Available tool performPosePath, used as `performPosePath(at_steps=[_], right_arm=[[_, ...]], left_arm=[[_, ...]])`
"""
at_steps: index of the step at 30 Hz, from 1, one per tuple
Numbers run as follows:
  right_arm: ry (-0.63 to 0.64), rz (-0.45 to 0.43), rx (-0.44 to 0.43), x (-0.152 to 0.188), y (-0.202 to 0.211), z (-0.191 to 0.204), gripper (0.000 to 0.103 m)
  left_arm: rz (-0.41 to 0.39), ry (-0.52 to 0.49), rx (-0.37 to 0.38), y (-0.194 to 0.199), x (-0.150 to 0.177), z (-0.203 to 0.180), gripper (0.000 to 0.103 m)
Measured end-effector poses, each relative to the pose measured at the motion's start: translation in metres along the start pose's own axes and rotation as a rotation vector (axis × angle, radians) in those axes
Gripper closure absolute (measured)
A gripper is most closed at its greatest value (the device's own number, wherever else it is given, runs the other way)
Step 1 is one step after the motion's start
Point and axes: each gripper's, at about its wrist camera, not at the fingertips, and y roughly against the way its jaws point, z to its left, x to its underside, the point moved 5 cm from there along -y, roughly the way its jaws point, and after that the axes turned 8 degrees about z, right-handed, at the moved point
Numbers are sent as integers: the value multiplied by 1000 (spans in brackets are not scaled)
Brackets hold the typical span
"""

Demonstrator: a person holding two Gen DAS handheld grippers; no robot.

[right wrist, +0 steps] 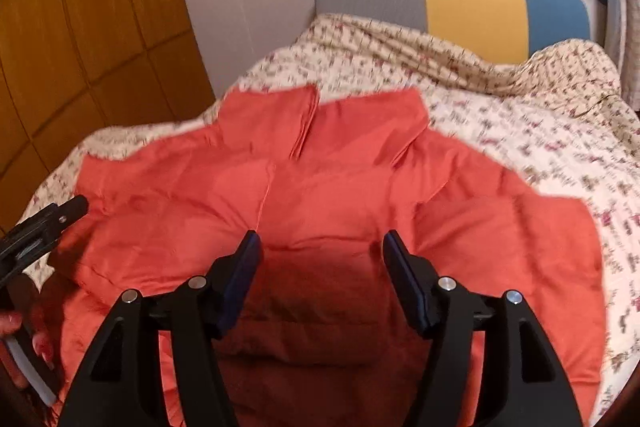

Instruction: Fold large clothes

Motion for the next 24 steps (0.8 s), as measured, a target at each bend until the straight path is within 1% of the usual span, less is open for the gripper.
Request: performPosePath(at_steps=[2,4,6,8,9,11,13,15,17,24], right_arm=[[2,2,21,-6,4,-2,39],[2,33,64,-12,-5,-9,39],[-17,58,69,-14,-15,-16,39],[-34,89,85,-11,-26,-22,38],[-39,96,82,-10,-31,-24,35],[-41,95,71,-5,-40,-27,32],[-37,92,74,-2,-45,-27,32],[-22,89,99,-2,-50,-26,32],[-12,88,120,-1,-54,-25,32],[-14,93,119,0,-57,-25,31]], left_arm=[[-2,-40,32,7,-5,-20,10],[27,-94,42,-2,-9,-42,10],[58,-139,19,-18,-11,-56,10],[119,-174,-27,-48,-7,-64,10],[137,-164,-18,-58,-4,-62,8],[152,-122,14,-71,2,-56,3],[153,-103,52,-77,4,-51,3],[162,-105,50,-82,5,-51,3],[170,-119,31,-86,6,-54,3],[180,-123,24,-88,6,-55,3]])
